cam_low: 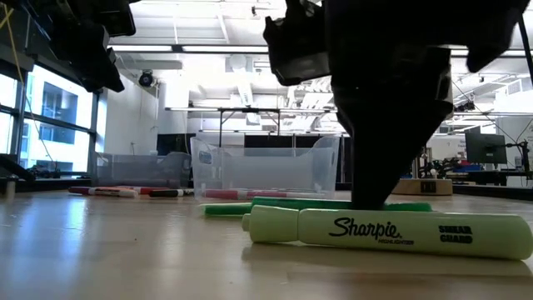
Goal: Pick & Place Markers
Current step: Put the green highlighter into the black bin
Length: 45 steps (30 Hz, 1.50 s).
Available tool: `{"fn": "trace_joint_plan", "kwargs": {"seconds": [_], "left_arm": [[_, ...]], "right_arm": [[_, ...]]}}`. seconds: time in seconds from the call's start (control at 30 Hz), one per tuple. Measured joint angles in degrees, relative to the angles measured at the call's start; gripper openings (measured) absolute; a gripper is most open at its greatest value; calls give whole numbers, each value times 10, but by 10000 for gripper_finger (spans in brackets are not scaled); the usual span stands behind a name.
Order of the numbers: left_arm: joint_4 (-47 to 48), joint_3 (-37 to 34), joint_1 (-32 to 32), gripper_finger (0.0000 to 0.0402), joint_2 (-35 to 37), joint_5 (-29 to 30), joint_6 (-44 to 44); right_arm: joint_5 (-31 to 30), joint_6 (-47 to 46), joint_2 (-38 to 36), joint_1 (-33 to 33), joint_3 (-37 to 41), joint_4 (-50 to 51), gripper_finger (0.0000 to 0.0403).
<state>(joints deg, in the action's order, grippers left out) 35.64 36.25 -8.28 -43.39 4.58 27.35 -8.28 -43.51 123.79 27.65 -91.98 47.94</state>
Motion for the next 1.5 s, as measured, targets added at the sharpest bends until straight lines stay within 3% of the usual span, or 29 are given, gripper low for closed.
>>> {"fn": "trace_joint_plan", "kwargs": {"seconds": [0.5,0.67,1.0,1.2,1.5], "left_arm": [[0,0,0,1,0,0,0],[0,0,0,1,0,0,0],[-1,0,0,1,0,0,0],[-42,0,0,1,0,5,1],[-142,0,0,1,0,-27,7]], "right_arm": [[26,-54,-5,1,72,-60,88],[20,-51,-6,2,73,-61,56],[27,-83,-53,3,80,-37,55],[-18,-73,-128,9,77,-8,55],[-146,-29,-223,33,91,93,55]]}}
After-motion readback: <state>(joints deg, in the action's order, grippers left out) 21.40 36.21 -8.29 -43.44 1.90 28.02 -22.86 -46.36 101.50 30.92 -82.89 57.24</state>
